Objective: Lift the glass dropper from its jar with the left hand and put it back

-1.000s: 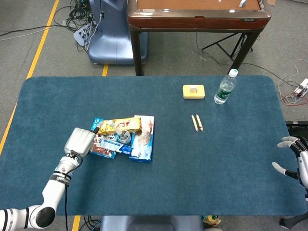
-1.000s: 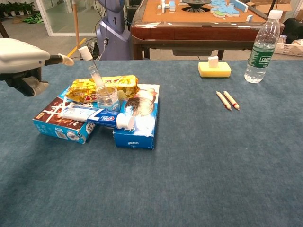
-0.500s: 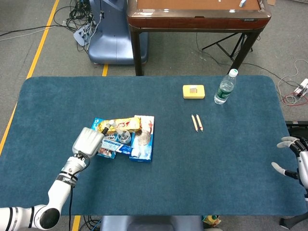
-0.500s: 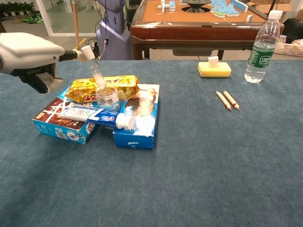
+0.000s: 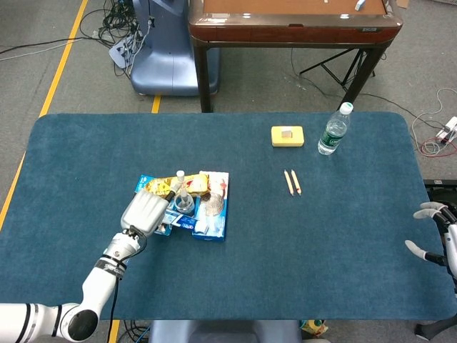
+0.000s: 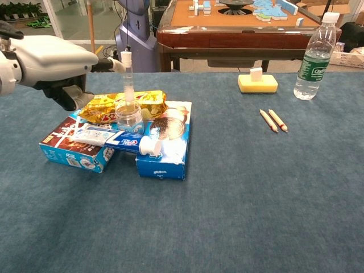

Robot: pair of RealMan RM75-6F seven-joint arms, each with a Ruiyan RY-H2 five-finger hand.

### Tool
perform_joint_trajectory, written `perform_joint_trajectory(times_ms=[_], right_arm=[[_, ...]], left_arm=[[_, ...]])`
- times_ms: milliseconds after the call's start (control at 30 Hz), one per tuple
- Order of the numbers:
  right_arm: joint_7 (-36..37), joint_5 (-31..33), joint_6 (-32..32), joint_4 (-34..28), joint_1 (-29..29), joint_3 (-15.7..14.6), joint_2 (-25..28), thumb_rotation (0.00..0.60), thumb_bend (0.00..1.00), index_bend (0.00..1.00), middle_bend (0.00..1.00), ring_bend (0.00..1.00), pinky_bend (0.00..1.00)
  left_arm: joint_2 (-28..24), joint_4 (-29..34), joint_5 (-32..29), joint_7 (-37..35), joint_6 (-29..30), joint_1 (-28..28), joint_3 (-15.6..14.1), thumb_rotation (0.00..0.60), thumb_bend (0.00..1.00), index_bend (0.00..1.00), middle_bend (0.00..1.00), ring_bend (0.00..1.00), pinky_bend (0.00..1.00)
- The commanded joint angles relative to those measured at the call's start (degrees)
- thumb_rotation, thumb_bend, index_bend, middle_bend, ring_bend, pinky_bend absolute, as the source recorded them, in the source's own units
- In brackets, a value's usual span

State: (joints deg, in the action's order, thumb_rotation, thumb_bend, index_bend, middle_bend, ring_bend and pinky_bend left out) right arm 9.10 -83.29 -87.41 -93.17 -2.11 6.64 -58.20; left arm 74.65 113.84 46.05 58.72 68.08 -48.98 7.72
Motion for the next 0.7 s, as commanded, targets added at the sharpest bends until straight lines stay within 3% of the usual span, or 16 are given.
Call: perform_joint_trajectory(times_ms=[33,700], right_arm=[[0.1,0.0,-0.1,0.0,0.0,0.0,0.1,0.6,0.07,0.44,0.32,0.21,0.29],[0.0,-0.4,-0.3,-0.2,0.1,-0.1,0.1,0.6,0.07,0.44,0.32,0.21,0.29]], left_arm=[[0.3,0.1,-0.3,0.3,0.2,-0.5,-0.2,0.6,0.57,0.0,0.93,0.68,0.74],[1.3,-3.6,-3.6,-2.2,-0.6,-3.2,-0.4,0.6,0.57,0.0,0.93,0.68,0.74]])
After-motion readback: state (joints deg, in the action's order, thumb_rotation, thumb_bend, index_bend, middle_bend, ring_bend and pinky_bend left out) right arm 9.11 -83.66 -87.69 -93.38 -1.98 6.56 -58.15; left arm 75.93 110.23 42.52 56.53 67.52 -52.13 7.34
